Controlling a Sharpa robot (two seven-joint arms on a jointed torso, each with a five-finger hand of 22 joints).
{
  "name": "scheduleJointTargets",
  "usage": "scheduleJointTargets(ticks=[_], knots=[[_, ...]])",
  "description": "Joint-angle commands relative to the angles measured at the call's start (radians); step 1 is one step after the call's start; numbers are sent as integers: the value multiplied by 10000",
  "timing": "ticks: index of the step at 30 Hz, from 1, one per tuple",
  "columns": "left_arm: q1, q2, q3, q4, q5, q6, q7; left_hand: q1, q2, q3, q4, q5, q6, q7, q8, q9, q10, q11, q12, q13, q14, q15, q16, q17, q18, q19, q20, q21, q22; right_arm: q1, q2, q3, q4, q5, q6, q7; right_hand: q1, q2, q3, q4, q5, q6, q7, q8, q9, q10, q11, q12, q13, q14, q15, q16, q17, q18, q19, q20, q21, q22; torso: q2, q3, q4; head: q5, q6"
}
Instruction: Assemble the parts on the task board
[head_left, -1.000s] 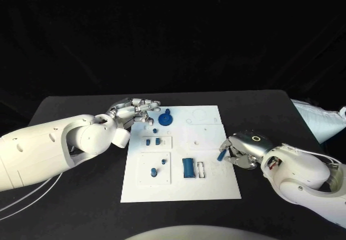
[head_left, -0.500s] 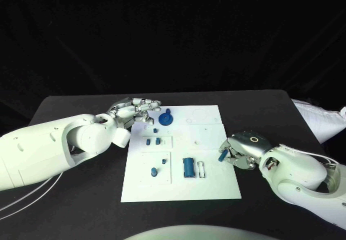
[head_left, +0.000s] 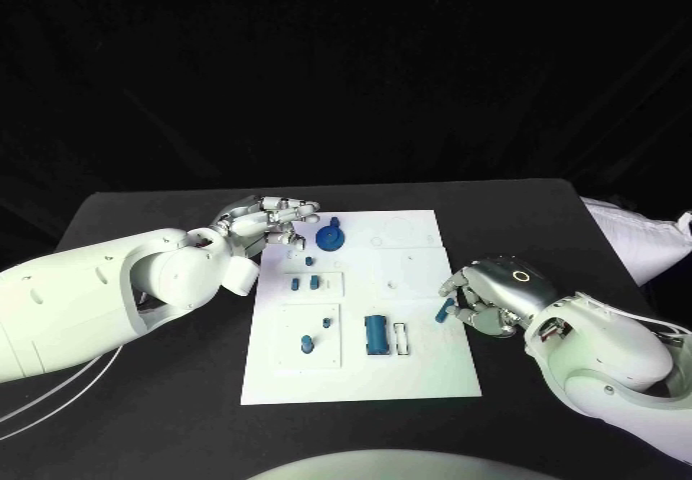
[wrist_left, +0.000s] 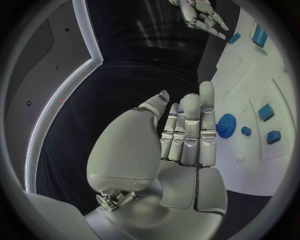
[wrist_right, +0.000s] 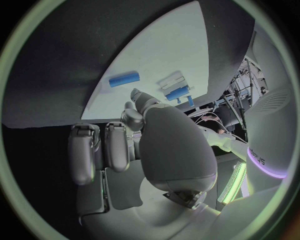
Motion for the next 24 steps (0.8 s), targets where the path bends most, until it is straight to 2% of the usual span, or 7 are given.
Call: scheduleJointTargets(ticks=[1,4,6,8,11,17,24], knots=[[-2,-6,5,23,-54,204,17,63,32,-11,-22,1,-59,14,65,-10,-47,-6,17,14,-96,1,67,-9,193,-4,49,-60,-17,-33,-68,2,138,327,-365,-693,-360,-33,-29,220,115,119,82,66,-11,-54,98,-94,-66,581,126,-11,111,-143,51,84,21,1173,1,-1,-17,-15,13],[-3,0,5,27,-57,225,-1,63,32,-11,-22,1,-59,14,65,-10,-47,-6,17,14,-96,1,67,-9,193,-4,49,-60,-17,-54,-96,2,223,781,-251,-1473,-1686,-147,-511,1109,314,300,147,143,-9,-181,161,-545,-381,526,307,-202,-110,-113,-49,208,-77,1033,-3,-7,-1,-42,33],[-3,8,5,32,-62,245,-14,63,32,-11,-22,1,-59,14,65,-10,-47,-6,17,14,-96,1,67,-9,193,-4,49,-60,-17,-67,-88,2,244,1020,-183,-1891,-2489,-230,-1042,1602,406,409,71,217,3,-242,105,-757,-532,492,354,-313,-223,-88,-99,305,-133,959,-5,-10,13,-69,37],[-3,15,5,32,-70,258,-23,79,36,-12,-30,1,-62,15,69,-11,-53,-6,24,14,-111,1,51,-48,193,-3,49,-63,-19,-79,-74,1,255,1256,-137,-2256,-3039,-136,-1619,1643,532,500,17,296,25,-266,78,-847,-600,484,341,-364,-265,-71,-126,320,-169,915,-4,-14,25,-79,39],[-3,18,5,30,-77,261,-32,79,36,-12,-30,1,-62,15,69,-11,-53,-6,24,14,-111,1,51,-48,193,-3,49,-63,-19,-88,-60,1,239,1609,-68,-2621,-3433,206,-2515,1654,1151,579,-35,412,78,-313,28,-1018,-720,473,303,-471,-355,-49,-173,281,-238,829,-6,-13,33,-87,49],[-3,11,5,42,-86,270,-53,79,36,-12,-30,1,-62,15,69,-11,-53,-6,24,14,-111,1,51,-48,193,-3,49,-63,-19,-93,10,0,157,2328,-187,-2945,-3646,439,-3185,1658,911,720,-94,564,176,-380,-9,-1261,-882,450,273,-612,-483,-1,-292,260,-380,643,1,-19,22,-63,62],[-3,1,4,62,-97,270,-72,79,36,-12,-30,1,-62,15,69,-11,-53,-6,24,14,-111,1,51,-48,193,-3,49,-63,-19,-91,139,-1,51,2718,-115,-3075,-3486,652,-3423,1643,968,779,-130,647,244,-356,-41,-1262,-886,444,249,-676,-529,15,-330,239,-436,578,3,-22,24,-71,67]])
